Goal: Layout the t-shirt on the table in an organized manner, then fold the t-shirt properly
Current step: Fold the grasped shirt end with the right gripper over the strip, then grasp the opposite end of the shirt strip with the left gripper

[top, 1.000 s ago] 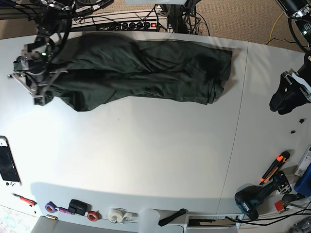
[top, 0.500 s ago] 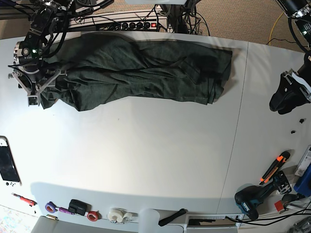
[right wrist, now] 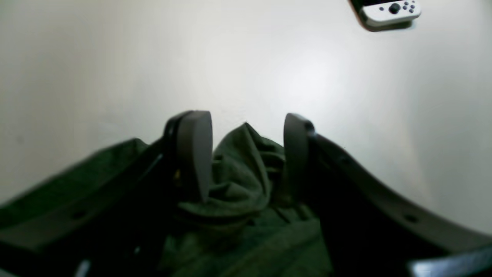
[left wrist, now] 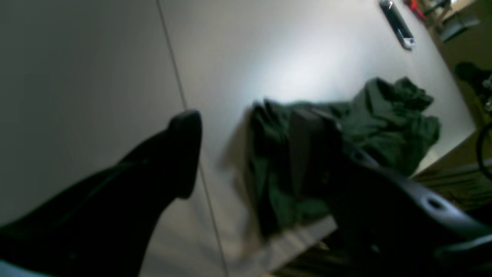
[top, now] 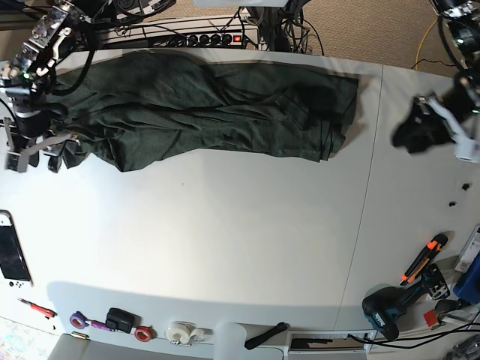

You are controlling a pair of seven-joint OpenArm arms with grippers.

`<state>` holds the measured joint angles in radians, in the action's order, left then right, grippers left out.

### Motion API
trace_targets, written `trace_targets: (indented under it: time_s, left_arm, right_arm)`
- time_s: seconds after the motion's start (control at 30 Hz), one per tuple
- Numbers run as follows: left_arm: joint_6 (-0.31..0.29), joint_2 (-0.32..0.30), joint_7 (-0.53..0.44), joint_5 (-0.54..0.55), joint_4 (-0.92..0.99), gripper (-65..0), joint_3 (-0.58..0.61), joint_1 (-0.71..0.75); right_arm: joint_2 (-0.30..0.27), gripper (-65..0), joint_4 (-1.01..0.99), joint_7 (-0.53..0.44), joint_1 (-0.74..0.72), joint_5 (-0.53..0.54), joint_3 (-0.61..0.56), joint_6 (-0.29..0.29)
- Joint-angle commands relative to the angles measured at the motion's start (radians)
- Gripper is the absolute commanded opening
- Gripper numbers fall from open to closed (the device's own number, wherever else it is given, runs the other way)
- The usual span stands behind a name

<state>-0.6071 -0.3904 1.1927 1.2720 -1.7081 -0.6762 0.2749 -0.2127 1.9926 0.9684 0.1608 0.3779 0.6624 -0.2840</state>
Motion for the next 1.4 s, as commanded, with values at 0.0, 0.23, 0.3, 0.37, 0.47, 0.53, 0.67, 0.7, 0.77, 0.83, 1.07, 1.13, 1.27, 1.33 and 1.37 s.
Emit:
trace_targets:
  time_s: [0.0, 0.23, 0.3, 0.37, 0.47, 0.53, 0.67, 0.7, 0.77, 0.83, 1.07, 1.13, 1.27, 1.33, 1.37]
  left_arm:
    - [0.015, -0.017, -0.031, 0.005, -0.012, -26.9, 0.029, 0.004]
    - [0.119, -0.016, -0.056, -0.117, -0.01, -23.4, 0.263, 0.011]
    - [0.139, -0.005, -0.057, -0.145, -0.01, -23.4, 0.3, 0.011]
    - [0.14, 0.02, -0.056, -0.159, -0.01, -23.4, 0.307, 0.01]
    - [0.14, 0.048, -0.058, -0.18, -0.01, -23.4, 0.306, 0.011]
    - [0.141, 0.057, -0.058, -0.18, -0.005, -23.4, 0.306, 0.011]
    - [0.14, 0.058, -0.063, -0.18, 0.031, -23.4, 0.298, 0.01]
    - [0.14, 0.058, -0.067, -0.18, 0.047, -23.4, 0.292, 0.01]
    - [0.14, 0.058, -0.07, -0.18, 0.074, -23.4, 0.274, 0.01]
    - [0.14, 0.058, -0.081, -0.18, 0.098, -23.4, 0.248, 0.01]
    - [0.14, 0.058, -0.086, -0.179, 0.122, -23.4, 0.184, 0.011]
    - [0.142, 0.064, -0.074, -0.175, 0.122, -23.4, 0.19, 0.011]
    - [0.148, 0.094, -0.064, -0.169, 0.122, -23.4, 0.229, 0.01]
    - [0.148, 0.115, -0.064, -0.17, 0.122, -23.4, 0.252, 0.01]
    - [0.148, 0.124, -0.064, -0.17, 0.122, -23.4, 0.264, 0.01]
  right_arm:
    - [-0.014, -35.5, 0.014, -0.018, -0.008, 0.019, 0.013, -0.003]
    - [-0.011, -35.5, 0.014, 0.032, -0.005, 0.026, 0.027, -0.019]
    - [-0.012, -35.5, 0.014, 0.034, -0.005, 0.025, 0.027, -0.019]
    - [-0.012, -35.5, 0.014, 0.034, -0.005, 0.025, 0.027, -0.02]
    - [-0.012, -35.5, 0.014, 0.034, -0.005, 0.025, 0.027, -0.023]
    - [-0.011, -35.5, 0.014, 0.034, -0.005, 0.025, 0.027, -0.023]
    - [-0.011, -35.5, 0.014, 0.034, -0.005, 0.025, 0.027, -0.023]
    - [-0.012, -35.5, 0.014, 0.034, -0.005, 0.025, 0.027, -0.023]
    - [-0.012, -35.5, 0.014, 0.034, -0.005, 0.025, 0.027, -0.023]
    - [-0.012, -35.5, 0.014, 0.033, -0.006, 0.025, 0.026, -0.023]
    - [-0.012, -35.5, 0.014, 0.034, -0.006, 0.025, 0.026, -0.023]
    - [-0.011, -35.5, 0.014, 0.034, -0.006, 0.026, 0.026, -0.023]
    - [-0.011, -35.5, 0.014, 0.034, -0.006, 0.026, 0.026, -0.023]
    - [-0.011, -35.5, 0.014, 0.034, -0.006, 0.026, 0.026, -0.023]
    - [-0.011, -35.5, 0.014, 0.034, -0.006, 0.026, 0.026, -0.023]
